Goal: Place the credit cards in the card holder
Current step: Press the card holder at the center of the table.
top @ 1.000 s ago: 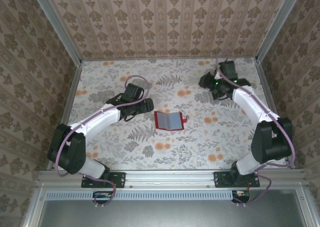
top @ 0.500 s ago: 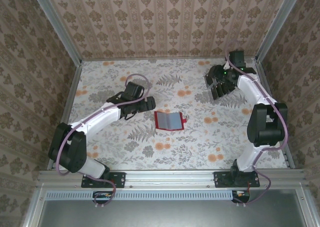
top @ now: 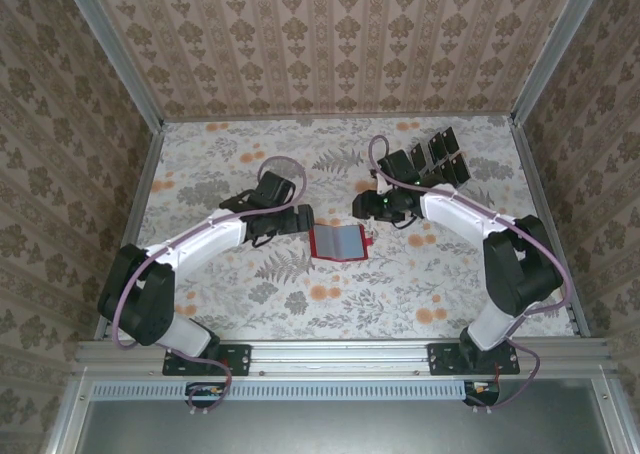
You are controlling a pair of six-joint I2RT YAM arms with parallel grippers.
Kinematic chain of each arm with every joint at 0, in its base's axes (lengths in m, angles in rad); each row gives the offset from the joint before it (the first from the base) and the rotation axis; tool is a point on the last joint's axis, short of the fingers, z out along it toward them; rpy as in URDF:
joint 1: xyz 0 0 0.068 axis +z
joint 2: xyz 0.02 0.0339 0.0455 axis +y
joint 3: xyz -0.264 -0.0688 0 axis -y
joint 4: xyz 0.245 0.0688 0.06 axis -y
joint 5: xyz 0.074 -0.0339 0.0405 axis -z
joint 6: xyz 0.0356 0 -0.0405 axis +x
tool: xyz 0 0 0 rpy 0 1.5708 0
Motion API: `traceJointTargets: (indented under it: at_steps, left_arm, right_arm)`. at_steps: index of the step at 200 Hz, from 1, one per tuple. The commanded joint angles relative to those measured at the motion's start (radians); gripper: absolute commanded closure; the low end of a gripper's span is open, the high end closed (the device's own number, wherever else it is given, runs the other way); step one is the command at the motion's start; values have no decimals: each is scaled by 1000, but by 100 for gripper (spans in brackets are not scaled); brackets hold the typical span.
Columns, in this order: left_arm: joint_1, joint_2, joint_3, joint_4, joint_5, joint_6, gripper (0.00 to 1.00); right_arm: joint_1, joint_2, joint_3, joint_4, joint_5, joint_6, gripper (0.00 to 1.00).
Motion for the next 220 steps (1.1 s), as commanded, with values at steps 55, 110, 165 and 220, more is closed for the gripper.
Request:
traceJointTargets:
  at_steps: [55,110,165,220]
  left_arm:
    - [-30,-32,-46,-60,-95,1,0]
    - [-2,-60,-75,-127,-158,-66,0]
    - [10,-64,-84,-103,-146,-74,0]
    - [10,-48,-84,-74,-118,-71,0]
  right_arm:
    - [158,45,-32,98,-10,97,83]
    - [234,123,-4,111,-15,118,95]
    - [277,220,46,131,-32,145,97]
    - [284,315,57,190,-74,202,94]
